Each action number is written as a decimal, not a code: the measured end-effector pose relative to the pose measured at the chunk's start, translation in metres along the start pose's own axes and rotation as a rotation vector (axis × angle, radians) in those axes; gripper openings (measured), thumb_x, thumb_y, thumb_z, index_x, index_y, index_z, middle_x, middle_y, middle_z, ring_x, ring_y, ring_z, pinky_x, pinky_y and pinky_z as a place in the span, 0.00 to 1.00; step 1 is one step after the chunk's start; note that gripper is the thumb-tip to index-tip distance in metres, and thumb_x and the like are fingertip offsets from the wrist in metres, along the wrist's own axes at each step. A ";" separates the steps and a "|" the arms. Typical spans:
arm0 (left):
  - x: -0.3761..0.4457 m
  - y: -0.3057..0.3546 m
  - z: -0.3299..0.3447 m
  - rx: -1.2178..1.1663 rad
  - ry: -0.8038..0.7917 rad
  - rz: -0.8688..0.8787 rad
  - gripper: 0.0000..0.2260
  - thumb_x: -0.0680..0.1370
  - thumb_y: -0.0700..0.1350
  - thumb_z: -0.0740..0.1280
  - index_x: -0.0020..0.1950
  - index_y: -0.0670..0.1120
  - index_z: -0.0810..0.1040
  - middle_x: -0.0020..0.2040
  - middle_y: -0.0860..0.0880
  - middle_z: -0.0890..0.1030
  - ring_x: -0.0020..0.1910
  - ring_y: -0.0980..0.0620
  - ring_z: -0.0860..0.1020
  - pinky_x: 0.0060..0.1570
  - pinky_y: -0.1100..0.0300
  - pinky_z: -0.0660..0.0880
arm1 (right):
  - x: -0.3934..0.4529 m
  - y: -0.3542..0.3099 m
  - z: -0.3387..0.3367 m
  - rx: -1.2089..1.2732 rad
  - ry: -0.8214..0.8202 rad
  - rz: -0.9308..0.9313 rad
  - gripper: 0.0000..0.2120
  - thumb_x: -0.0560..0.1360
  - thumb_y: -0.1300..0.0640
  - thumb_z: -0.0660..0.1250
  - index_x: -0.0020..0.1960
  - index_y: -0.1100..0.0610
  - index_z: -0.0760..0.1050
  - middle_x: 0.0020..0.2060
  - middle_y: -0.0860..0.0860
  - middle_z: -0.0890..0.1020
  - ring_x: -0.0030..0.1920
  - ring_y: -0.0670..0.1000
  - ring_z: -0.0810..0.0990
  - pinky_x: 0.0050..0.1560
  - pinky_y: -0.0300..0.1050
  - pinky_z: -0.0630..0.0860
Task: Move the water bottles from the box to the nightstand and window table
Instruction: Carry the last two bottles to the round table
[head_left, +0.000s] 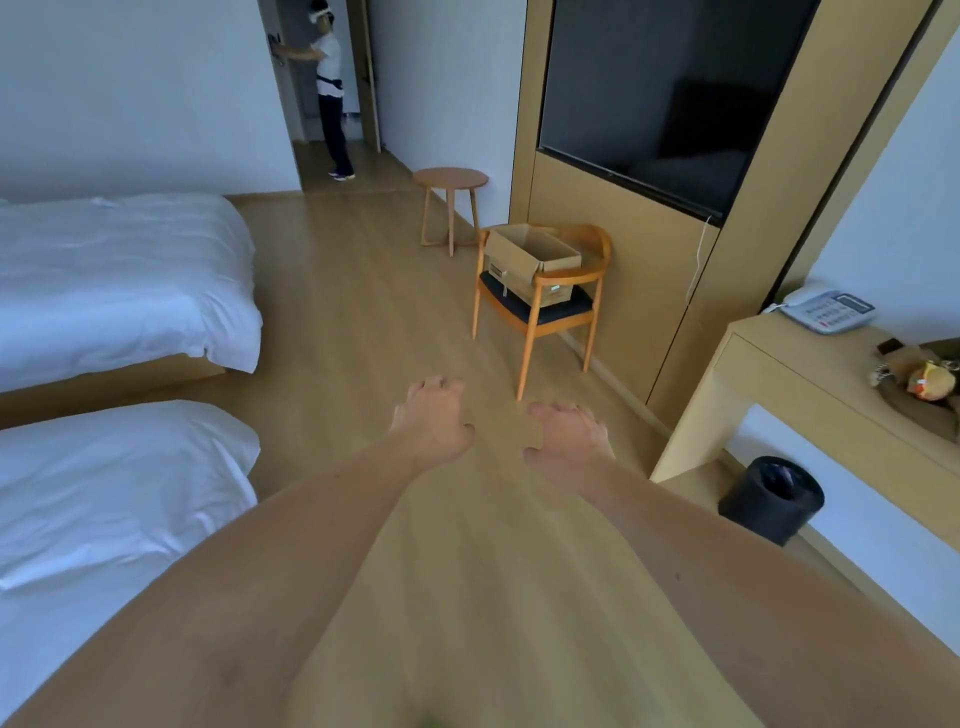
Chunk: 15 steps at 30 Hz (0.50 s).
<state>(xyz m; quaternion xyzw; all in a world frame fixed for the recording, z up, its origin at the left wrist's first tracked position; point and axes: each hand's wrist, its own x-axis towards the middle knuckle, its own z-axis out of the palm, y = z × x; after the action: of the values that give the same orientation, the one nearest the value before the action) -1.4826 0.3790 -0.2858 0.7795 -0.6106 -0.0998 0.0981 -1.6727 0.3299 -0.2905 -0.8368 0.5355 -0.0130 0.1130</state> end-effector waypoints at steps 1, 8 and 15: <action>0.020 -0.009 -0.005 -0.001 -0.011 -0.003 0.29 0.77 0.51 0.69 0.76 0.45 0.68 0.72 0.42 0.70 0.71 0.38 0.67 0.67 0.43 0.72 | 0.020 -0.006 -0.004 0.006 0.003 0.007 0.27 0.77 0.48 0.68 0.75 0.50 0.68 0.68 0.55 0.74 0.67 0.60 0.71 0.66 0.56 0.71; 0.137 -0.060 -0.019 0.001 -0.046 0.016 0.32 0.77 0.51 0.69 0.79 0.46 0.64 0.73 0.42 0.69 0.71 0.38 0.67 0.68 0.42 0.71 | 0.145 -0.035 -0.012 0.048 -0.019 0.051 0.27 0.77 0.47 0.69 0.74 0.49 0.69 0.68 0.54 0.73 0.68 0.59 0.71 0.65 0.56 0.70; 0.265 -0.093 -0.012 0.022 -0.059 0.015 0.31 0.77 0.50 0.69 0.78 0.47 0.65 0.74 0.43 0.69 0.73 0.39 0.66 0.67 0.41 0.72 | 0.294 -0.047 -0.001 0.063 -0.042 0.017 0.23 0.76 0.47 0.68 0.70 0.51 0.71 0.64 0.54 0.75 0.67 0.60 0.72 0.63 0.57 0.72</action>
<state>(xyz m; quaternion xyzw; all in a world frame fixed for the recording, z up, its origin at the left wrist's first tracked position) -1.3302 0.1436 -0.3093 0.7727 -0.6201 -0.1151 0.0723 -1.5058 0.0838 -0.3088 -0.8285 0.5393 -0.0115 0.1504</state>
